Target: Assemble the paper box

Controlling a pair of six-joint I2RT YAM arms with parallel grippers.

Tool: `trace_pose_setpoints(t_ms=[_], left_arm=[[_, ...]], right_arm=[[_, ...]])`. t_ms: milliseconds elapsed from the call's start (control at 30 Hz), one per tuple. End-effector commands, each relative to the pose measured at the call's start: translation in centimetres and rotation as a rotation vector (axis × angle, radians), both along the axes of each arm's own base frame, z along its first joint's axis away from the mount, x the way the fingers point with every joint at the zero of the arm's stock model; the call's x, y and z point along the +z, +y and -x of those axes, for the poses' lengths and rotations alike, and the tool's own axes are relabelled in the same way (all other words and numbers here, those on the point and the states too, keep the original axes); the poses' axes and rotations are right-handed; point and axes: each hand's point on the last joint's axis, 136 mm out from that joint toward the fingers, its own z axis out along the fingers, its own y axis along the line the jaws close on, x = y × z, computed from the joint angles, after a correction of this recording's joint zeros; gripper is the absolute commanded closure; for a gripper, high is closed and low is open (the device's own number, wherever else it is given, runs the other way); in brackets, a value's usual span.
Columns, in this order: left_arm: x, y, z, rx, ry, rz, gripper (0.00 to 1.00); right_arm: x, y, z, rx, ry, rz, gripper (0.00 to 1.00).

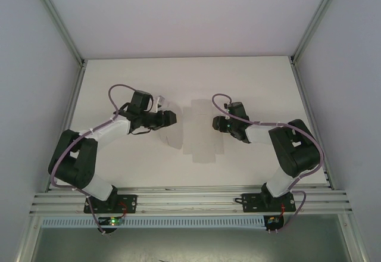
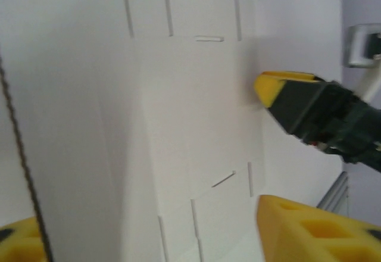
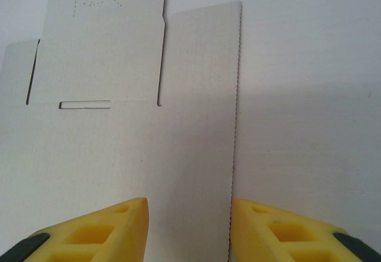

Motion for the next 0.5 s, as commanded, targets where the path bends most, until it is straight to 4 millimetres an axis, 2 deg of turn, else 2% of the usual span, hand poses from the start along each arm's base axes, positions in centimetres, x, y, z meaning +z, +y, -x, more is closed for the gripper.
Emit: trace_pose_setpoints(t_ms=[0, 100, 267, 367, 467], left_arm=[[0.1, 0.1, 0.0, -0.012, -0.015, -0.08, 0.47], [-0.4, 0.9, -0.1, -0.01, -0.022, -0.151, 0.54], [-1.8, 2.7, -0.2, 0.025, -0.003, -0.286, 0.73], [-2.2, 2.7, -0.2, 0.005, 0.0, -0.324, 0.79], [-1.7, 1.7, -0.1, -0.041, -0.031, -0.32, 0.88]], right_arm=[[-4.8, 1.9, 5.3, 0.111, 0.228, -0.061, 0.57], [-4.9, 1.6, 5.4, 0.1, 0.233, -0.049, 0.57], [-5.4, 1.3, 5.4, 0.089, 0.245, -0.04, 0.57], [-5.4, 1.1, 5.4, 0.084, 0.246, -0.036, 0.57], [-5.2, 1.1, 5.3, 0.088, 0.237, -0.034, 0.56]])
